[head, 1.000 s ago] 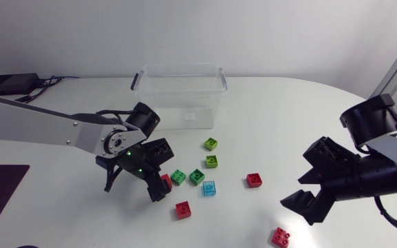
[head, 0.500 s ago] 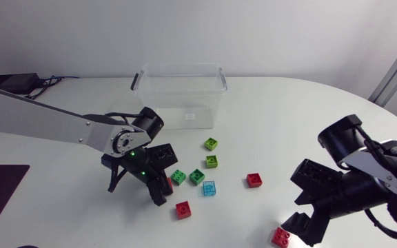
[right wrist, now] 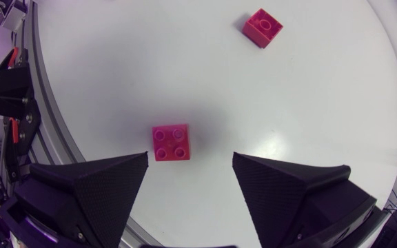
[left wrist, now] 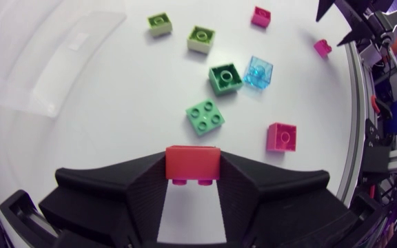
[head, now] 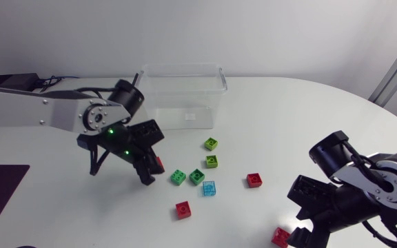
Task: Place the duplo bricks in the container
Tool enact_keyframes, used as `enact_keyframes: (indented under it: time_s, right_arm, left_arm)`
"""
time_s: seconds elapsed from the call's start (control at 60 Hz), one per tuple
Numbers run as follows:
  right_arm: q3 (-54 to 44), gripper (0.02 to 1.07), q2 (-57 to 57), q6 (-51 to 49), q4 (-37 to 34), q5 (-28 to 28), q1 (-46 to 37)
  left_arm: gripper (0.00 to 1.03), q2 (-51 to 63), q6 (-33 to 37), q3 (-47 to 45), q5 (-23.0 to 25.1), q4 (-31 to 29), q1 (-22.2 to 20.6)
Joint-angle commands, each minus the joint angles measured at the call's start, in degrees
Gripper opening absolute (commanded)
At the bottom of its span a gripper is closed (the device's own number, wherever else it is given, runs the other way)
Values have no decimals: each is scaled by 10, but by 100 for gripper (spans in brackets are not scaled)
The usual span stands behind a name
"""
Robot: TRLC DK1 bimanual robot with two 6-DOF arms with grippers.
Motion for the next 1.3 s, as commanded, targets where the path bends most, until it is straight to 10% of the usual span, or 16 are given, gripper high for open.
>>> enact_keyframes:
  time_s: [0.0,0.5,0.767,1.283]
  right_arm:
    - [-18,90,14,-15,2,2,12]
    - [-12,90,129,10,72,46,72]
    - [-10,44,145,13,83,43,87]
    - [61,38,69,46,18,47,84]
  left_arm:
    - [36,-35,10,38,6,-12,16]
    - [36,-26,-91,164,27,76,81]
    - [36,53,-137,239,19,135,88]
    - [45,188,-158,329,-39,219,102]
